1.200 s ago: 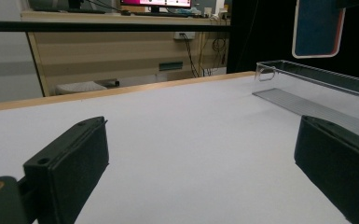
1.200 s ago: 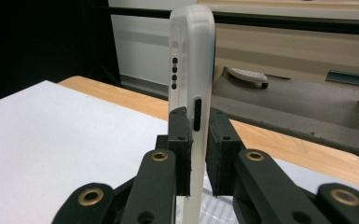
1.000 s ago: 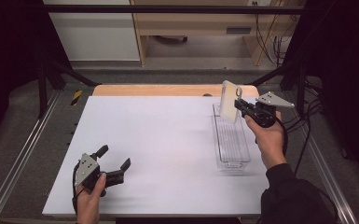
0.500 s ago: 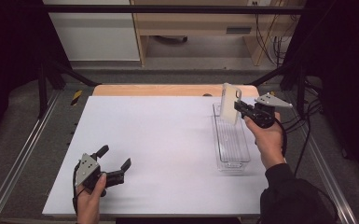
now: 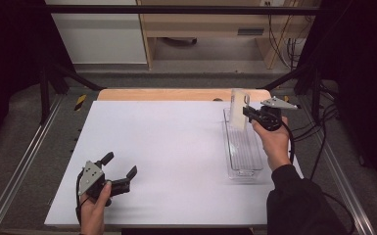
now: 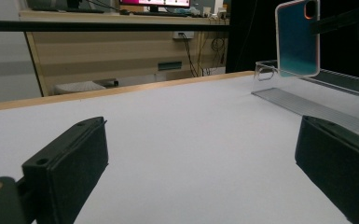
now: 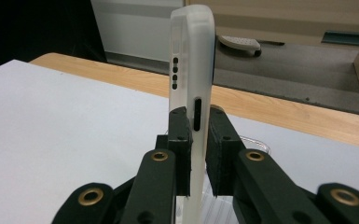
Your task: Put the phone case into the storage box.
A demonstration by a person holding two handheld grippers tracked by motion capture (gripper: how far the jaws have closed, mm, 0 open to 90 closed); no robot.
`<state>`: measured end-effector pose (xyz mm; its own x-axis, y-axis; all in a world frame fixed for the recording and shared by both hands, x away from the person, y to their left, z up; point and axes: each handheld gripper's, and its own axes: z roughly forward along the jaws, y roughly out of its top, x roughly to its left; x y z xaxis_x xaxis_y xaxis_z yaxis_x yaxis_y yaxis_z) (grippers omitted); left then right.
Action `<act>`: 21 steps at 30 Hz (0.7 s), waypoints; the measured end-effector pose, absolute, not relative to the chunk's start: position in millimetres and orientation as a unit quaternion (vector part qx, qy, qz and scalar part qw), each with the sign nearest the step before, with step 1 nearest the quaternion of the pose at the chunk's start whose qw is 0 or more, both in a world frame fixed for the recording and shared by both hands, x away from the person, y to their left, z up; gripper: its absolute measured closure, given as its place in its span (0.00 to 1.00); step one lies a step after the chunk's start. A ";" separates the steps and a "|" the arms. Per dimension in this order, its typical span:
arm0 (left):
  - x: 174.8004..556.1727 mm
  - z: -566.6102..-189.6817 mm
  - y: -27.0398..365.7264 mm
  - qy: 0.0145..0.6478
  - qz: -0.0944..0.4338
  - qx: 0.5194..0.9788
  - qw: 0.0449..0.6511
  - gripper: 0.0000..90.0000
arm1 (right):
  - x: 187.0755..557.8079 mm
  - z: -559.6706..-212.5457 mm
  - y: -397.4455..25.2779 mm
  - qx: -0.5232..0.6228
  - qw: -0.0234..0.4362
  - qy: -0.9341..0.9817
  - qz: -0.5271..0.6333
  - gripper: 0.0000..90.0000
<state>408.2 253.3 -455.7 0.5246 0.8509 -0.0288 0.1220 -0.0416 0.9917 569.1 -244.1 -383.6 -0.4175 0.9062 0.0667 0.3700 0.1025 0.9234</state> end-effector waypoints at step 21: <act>408.8 -455.6 254.7 0.374 0.312 0.650 0.583 0.02 | 596.6 -404.1 -231.0 0.483 0.268 0.697 0.456 0.91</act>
<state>408.8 254.7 -455.6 0.5249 0.8506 -0.0302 0.1222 -0.0402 0.9917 596.6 -231.0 -404.1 -0.3890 0.9188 0.0667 0.4293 0.1167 0.8956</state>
